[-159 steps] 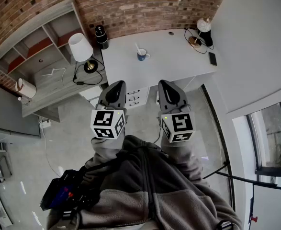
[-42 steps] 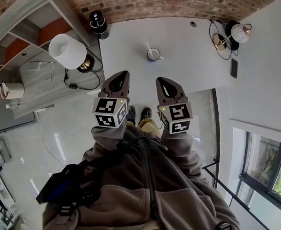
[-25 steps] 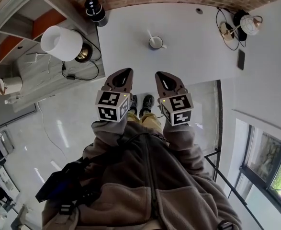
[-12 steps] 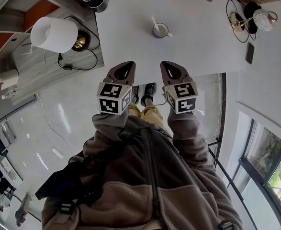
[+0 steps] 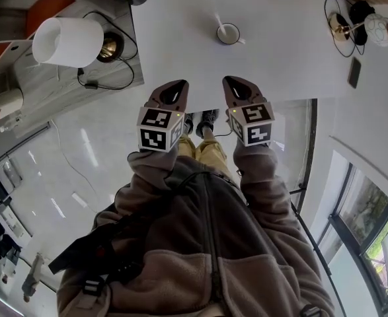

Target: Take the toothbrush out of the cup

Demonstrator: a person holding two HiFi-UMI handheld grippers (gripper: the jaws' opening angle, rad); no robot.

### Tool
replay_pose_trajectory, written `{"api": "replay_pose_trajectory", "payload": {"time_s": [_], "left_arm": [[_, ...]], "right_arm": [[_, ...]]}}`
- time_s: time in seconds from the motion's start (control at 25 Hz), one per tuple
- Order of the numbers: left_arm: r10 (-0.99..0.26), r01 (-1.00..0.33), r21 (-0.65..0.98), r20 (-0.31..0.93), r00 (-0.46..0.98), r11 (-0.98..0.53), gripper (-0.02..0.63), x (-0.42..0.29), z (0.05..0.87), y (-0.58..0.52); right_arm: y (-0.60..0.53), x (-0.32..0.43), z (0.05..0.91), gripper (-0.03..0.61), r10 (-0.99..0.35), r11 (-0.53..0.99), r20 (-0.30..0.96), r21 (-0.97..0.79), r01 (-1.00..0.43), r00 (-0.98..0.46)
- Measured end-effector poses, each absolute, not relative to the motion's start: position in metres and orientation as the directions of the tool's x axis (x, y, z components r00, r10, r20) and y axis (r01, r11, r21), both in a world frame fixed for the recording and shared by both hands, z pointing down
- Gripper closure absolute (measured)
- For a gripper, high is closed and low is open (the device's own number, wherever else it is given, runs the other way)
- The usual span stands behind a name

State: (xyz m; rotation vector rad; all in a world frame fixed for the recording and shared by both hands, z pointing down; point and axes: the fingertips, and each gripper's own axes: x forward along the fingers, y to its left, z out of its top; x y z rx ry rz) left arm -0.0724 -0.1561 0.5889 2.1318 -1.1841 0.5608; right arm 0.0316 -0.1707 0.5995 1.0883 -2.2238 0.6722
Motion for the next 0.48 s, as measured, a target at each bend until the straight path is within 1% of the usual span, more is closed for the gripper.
{"api": "replay_pose_trajectory", "payload": {"time_s": [0.48], "left_arm": [[-0.572, -0.872, 0.334, 0.659, 0.488, -0.359, 0.609, -0.079, 0.618, -0.162]], "right_arm": [[-0.197, 0.034, 0.629, 0.577, -0.502, 0.55, 0.703, -0.19, -0.813, -0.503]]}}
